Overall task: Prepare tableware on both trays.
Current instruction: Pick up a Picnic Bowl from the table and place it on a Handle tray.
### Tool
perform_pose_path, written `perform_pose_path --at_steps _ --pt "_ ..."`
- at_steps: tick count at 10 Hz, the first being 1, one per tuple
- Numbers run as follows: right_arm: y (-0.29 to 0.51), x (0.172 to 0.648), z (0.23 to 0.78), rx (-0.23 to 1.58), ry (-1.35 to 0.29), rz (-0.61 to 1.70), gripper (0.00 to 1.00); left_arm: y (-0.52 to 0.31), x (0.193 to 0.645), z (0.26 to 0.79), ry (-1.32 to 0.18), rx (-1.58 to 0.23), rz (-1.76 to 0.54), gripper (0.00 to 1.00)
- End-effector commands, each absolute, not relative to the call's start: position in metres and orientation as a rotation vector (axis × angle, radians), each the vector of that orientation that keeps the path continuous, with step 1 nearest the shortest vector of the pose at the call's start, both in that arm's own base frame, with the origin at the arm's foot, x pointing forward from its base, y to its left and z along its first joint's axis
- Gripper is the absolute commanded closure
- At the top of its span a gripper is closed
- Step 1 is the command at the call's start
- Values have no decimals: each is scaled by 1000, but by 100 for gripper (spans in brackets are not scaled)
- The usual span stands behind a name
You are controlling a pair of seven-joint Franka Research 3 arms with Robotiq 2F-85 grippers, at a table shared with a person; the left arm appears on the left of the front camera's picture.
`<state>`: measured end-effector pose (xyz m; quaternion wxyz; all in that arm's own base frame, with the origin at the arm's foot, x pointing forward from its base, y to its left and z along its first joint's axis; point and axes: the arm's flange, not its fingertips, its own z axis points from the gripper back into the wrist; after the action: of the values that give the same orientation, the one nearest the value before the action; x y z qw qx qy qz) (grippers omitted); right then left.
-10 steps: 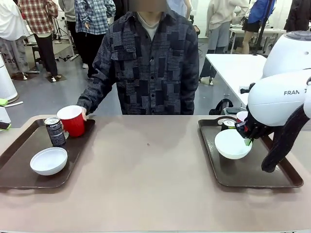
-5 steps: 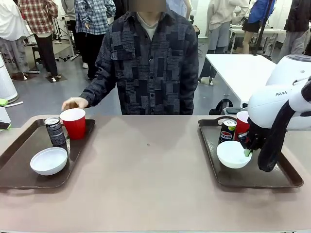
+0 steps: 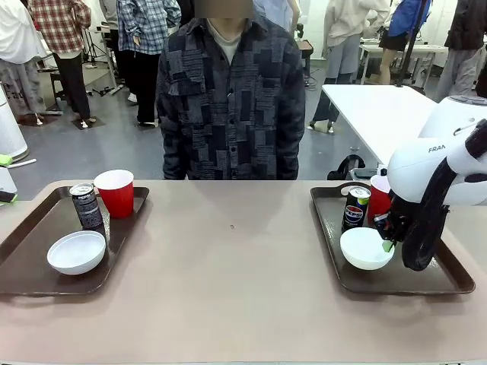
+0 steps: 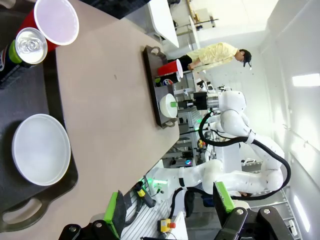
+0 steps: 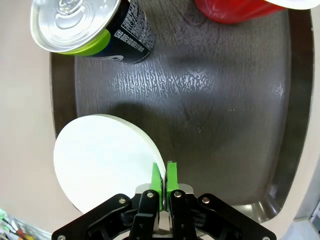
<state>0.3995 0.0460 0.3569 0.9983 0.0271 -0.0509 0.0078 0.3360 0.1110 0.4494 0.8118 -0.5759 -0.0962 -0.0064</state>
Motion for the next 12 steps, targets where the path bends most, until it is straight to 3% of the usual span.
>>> perform_pose_path --at_steps 1,2,3,4,5,6,7,8,9,10,12 --pt "43 402 356 82 -87 20 36 112 335 451 -212 -1244 -17 8" --pt "45 399 361 65 -91 17 11 112 335 451 -212 -1244 -17 8" --pt "46 396 367 53 -97 10 16 112 335 451 -212 -1244 -17 8" --pt "47 391 376 35 -99 14 63 112 335 451 -212 -1244 -17 8" --pt "49 385 388 14 -105 11 0 112 335 451 -212 -1244 -17 8" --pt "51 378 402 5 -112 10 43 112 335 451 -212 -1244 -17 8" --pt "54 369 420 0 -114 10 0 112 335 451 -212 -1244 -17 8" --pt "56 364 431 0 -113 11 23 112 335 451 -212 -1244 -17 8" --pt "57 359 448 -11 -123 2 0 112 335 451 -212 -1244 -17 8" --pt "57 360 458 -22 -119 -12 3 112 335 451 -212 -1244 -17 8" --pt "56 380 462 -2 -95 17 0 112 335 451 -212 -1244 -17 8"
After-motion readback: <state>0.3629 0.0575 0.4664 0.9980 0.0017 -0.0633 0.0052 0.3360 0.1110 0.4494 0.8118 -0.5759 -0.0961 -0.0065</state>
